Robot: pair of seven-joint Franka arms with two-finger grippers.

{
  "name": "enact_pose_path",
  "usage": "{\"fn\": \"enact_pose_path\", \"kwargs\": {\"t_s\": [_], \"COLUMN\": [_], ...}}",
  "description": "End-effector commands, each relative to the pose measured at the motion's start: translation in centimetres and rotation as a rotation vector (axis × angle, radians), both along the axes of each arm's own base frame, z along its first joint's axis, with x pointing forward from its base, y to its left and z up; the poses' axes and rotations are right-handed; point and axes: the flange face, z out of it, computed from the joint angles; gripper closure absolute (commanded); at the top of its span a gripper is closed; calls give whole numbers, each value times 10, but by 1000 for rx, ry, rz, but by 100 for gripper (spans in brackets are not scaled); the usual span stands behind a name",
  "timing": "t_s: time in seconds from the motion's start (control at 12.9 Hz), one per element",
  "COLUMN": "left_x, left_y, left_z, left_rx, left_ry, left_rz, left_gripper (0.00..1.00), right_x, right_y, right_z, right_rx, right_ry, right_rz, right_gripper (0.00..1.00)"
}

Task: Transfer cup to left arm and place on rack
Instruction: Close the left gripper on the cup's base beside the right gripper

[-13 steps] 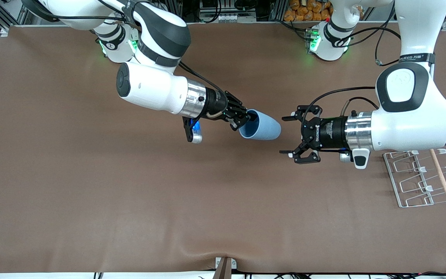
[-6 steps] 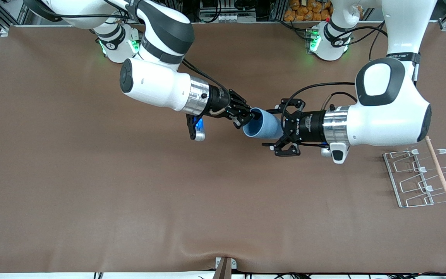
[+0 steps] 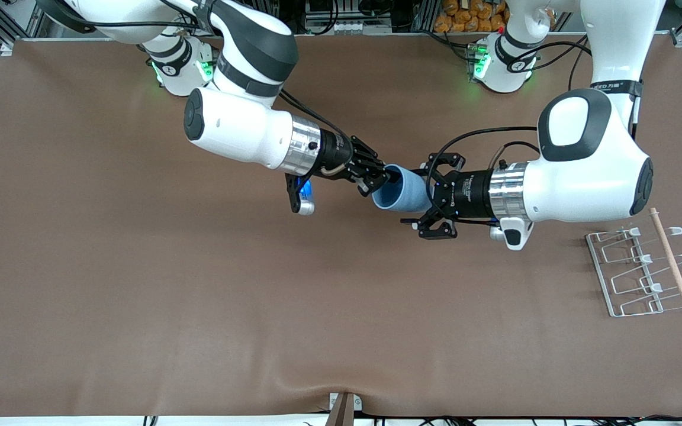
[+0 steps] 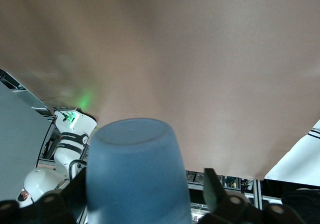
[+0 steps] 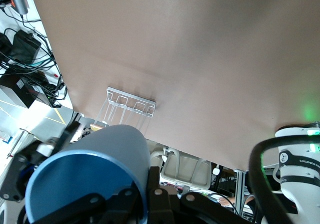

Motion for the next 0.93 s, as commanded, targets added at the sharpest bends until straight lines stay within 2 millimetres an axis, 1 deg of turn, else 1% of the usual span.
{"fn": "enact_pose_path", "kwargs": {"t_s": [0.0,0.08,0.15,0.23,0.31,0.39,0.46,0.69,0.77,0.85], "left_x": [7,8,7,7,7,9,9,10,10,8], "left_y": [5,6,6,5,5,8,9,14,17,18], "left_z": [-1,-1,-1,-2,-3,-5,-4,-3,-1,1], "left_rx": [17,16,15,15,14,16,14,30,59,101], "left_ry": [-22,-20,-17,-19,-18,-14,-24,-41,-58,-81], "left_rz": [10,14,12,7,6,12,7,-7,-14,-31], "left_gripper": [28,27,38,78,97,99,100,100,100,100], "right_x": [-9,-9,-9,-9,-9,-6,-6,-5,-4,-3], "right_y": [6,6,6,6,6,2,2,0,-3,-8], "right_z": [8,7,7,7,7,6,7,11,13,20], "right_rx": [5,5,4,4,5,6,4,2,2,1], "right_ry": [8,8,9,9,8,13,10,-1,-5,-15], "right_rz": [1,0,1,1,0,-6,-7,-7,-11,-16], "right_gripper": [100,100,100,100,100,63,1,0,0,0]}}
